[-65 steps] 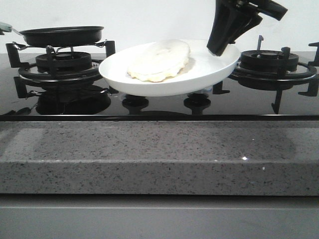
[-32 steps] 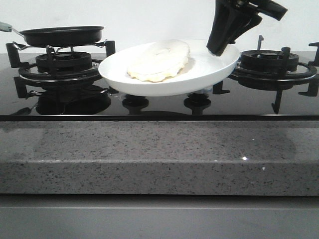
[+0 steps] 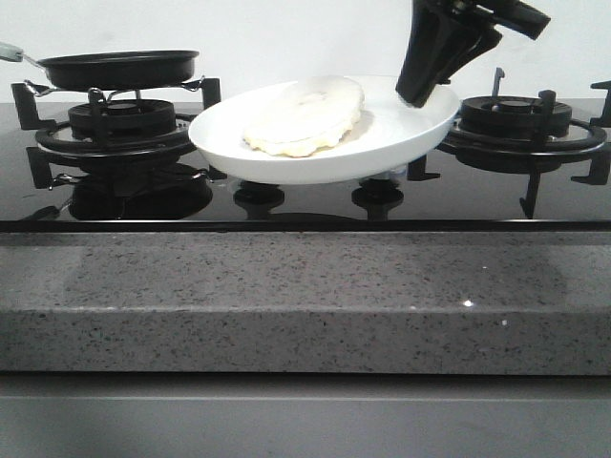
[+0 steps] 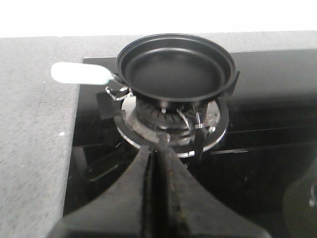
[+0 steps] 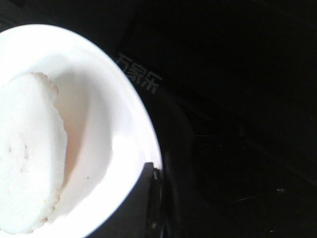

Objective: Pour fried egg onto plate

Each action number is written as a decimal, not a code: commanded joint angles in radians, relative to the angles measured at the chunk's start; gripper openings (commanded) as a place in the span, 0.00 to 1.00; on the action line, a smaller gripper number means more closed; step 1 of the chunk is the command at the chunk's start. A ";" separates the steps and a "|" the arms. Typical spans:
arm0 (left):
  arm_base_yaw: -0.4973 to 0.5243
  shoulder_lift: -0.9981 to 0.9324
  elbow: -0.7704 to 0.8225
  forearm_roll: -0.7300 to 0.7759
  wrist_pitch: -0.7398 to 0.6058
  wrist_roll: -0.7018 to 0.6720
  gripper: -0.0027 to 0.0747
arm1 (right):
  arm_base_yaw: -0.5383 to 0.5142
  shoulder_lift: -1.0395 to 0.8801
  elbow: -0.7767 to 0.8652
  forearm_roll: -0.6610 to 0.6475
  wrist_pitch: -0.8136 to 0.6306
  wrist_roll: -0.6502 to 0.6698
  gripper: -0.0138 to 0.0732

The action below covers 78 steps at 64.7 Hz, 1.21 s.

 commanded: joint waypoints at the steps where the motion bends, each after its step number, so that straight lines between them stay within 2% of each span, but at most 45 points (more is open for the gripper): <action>1: -0.029 -0.092 0.057 0.008 -0.131 -0.010 0.01 | -0.003 -0.055 -0.027 0.039 -0.031 -0.005 0.09; 14: -0.061 -0.228 0.187 0.010 -0.235 -0.010 0.01 | -0.003 -0.055 -0.027 0.039 -0.031 -0.005 0.09; 40: -0.067 -0.272 0.191 0.010 -0.229 -0.010 0.01 | -0.003 -0.055 -0.028 0.047 -0.034 -0.003 0.09; 47: -0.067 -0.269 0.191 0.010 -0.229 -0.010 0.01 | -0.005 -0.054 -0.041 0.061 -0.064 0.032 0.09; 62: -0.067 -0.269 0.191 0.010 -0.229 -0.010 0.01 | -0.054 0.041 -0.222 0.065 -0.079 0.121 0.09; 78: -0.067 -0.269 0.191 0.010 -0.229 -0.010 0.01 | -0.092 0.199 -0.436 0.067 -0.074 0.141 0.09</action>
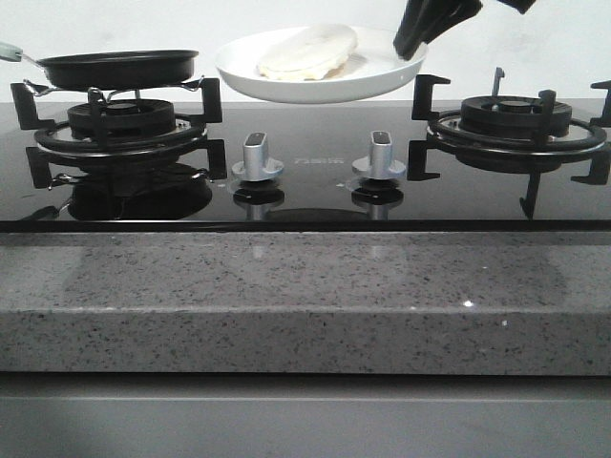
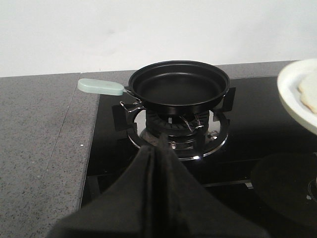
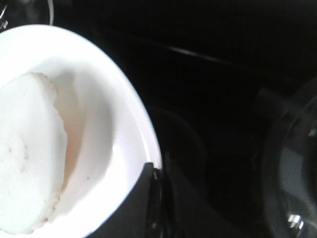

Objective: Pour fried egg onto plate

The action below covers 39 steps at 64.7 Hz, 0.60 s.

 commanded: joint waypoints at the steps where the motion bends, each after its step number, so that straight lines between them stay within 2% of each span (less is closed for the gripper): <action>1: -0.007 0.001 -0.027 -0.007 -0.070 -0.008 0.01 | -0.015 -0.002 -0.091 0.049 -0.043 0.007 0.09; 14: -0.007 0.001 -0.027 -0.007 -0.070 -0.008 0.01 | -0.022 0.071 -0.116 0.045 -0.032 0.007 0.09; 32: -0.007 0.001 -0.027 -0.007 -0.070 -0.008 0.01 | -0.022 0.120 -0.116 0.029 0.060 0.007 0.09; 39: -0.007 0.001 -0.027 -0.007 -0.070 -0.008 0.01 | -0.022 0.120 -0.116 0.021 0.064 0.007 0.14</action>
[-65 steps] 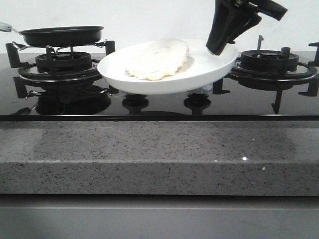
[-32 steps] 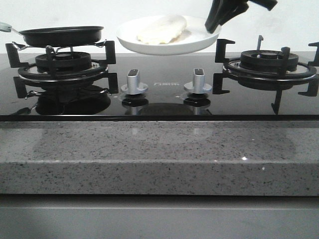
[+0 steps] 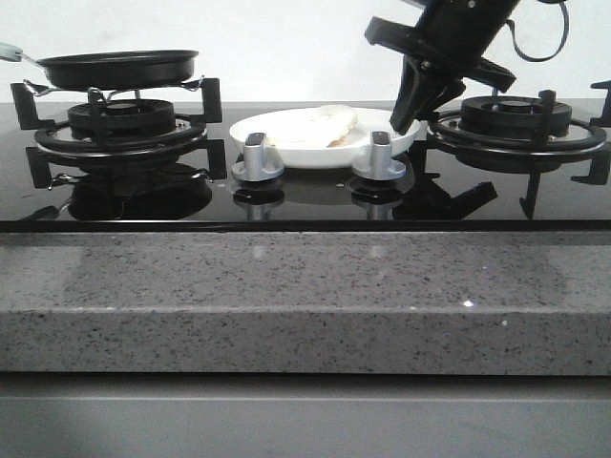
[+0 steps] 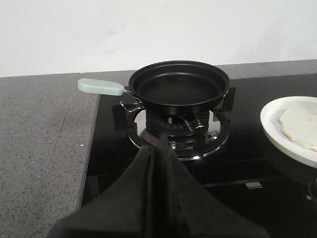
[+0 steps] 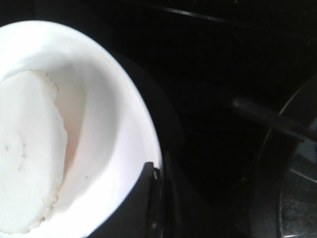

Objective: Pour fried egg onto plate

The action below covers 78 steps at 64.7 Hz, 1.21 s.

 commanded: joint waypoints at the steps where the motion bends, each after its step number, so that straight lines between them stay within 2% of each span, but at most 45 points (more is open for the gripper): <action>1: -0.007 0.001 -0.027 -0.007 -0.070 -0.008 0.01 | -0.005 -0.065 -0.038 0.021 -0.006 -0.004 0.17; 11: -0.007 0.001 -0.027 -0.007 -0.070 -0.008 0.01 | -0.005 -0.065 -0.038 0.013 -0.006 -0.004 0.40; 16: -0.007 0.001 -0.027 -0.007 -0.070 -0.008 0.01 | -0.005 -0.065 -0.040 0.013 -0.007 -0.004 0.47; 26: -0.007 0.001 -0.027 -0.007 -0.068 -0.008 0.01 | -0.005 -0.067 -0.078 0.006 0.014 -0.004 0.48; 31: -0.007 0.001 -0.027 -0.007 -0.068 -0.008 0.01 | -0.005 -0.070 -0.111 0.003 0.028 -0.004 0.46; 36: -0.007 0.001 -0.027 -0.007 -0.068 -0.008 0.01 | -0.005 -0.079 -0.143 0.002 0.043 -0.004 0.38; 48: -0.007 0.001 -0.027 -0.007 -0.068 -0.008 0.01 | -0.005 -0.082 -0.206 0.001 0.105 -0.004 0.07; 66: -0.007 0.001 -0.027 -0.007 -0.068 -0.008 0.01 | -0.005 -0.099 -0.208 -0.022 0.165 -0.005 0.09; 78: -0.007 0.001 -0.027 -0.009 -0.068 -0.008 0.01 | -0.005 -0.191 -0.185 -0.109 0.173 -0.019 0.09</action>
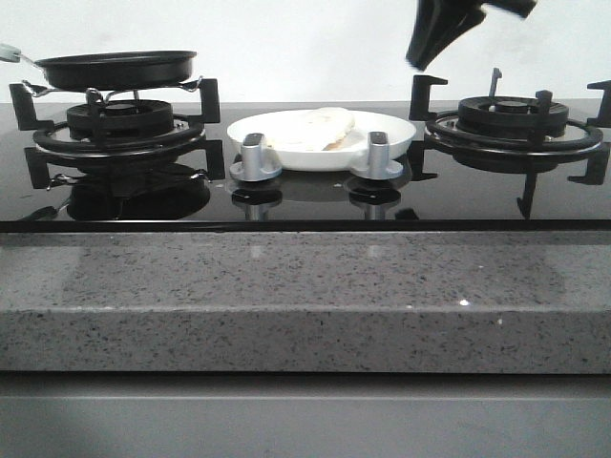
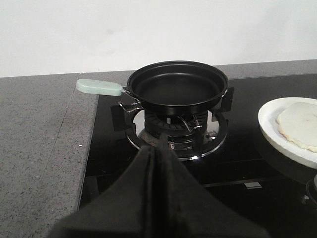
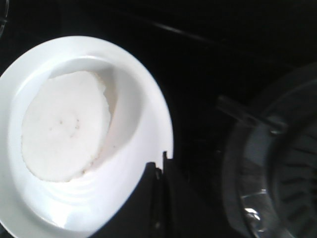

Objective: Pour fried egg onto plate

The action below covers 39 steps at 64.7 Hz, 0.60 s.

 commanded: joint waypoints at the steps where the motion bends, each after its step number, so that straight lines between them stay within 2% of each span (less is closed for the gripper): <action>1: -0.007 0.001 -0.027 -0.009 -0.068 -0.008 0.01 | -0.005 -0.130 -0.003 -0.015 0.006 -0.025 0.09; 9: -0.007 0.001 -0.027 -0.009 -0.068 -0.008 0.01 | -0.005 -0.242 0.092 -0.031 -0.061 -0.053 0.09; 16: -0.007 0.001 -0.027 -0.009 -0.068 -0.008 0.01 | -0.005 -0.365 0.246 -0.049 -0.177 -0.075 0.09; 39: -0.007 0.001 -0.027 -0.011 -0.068 -0.008 0.01 | -0.005 -0.830 0.967 -0.049 -0.649 -0.103 0.09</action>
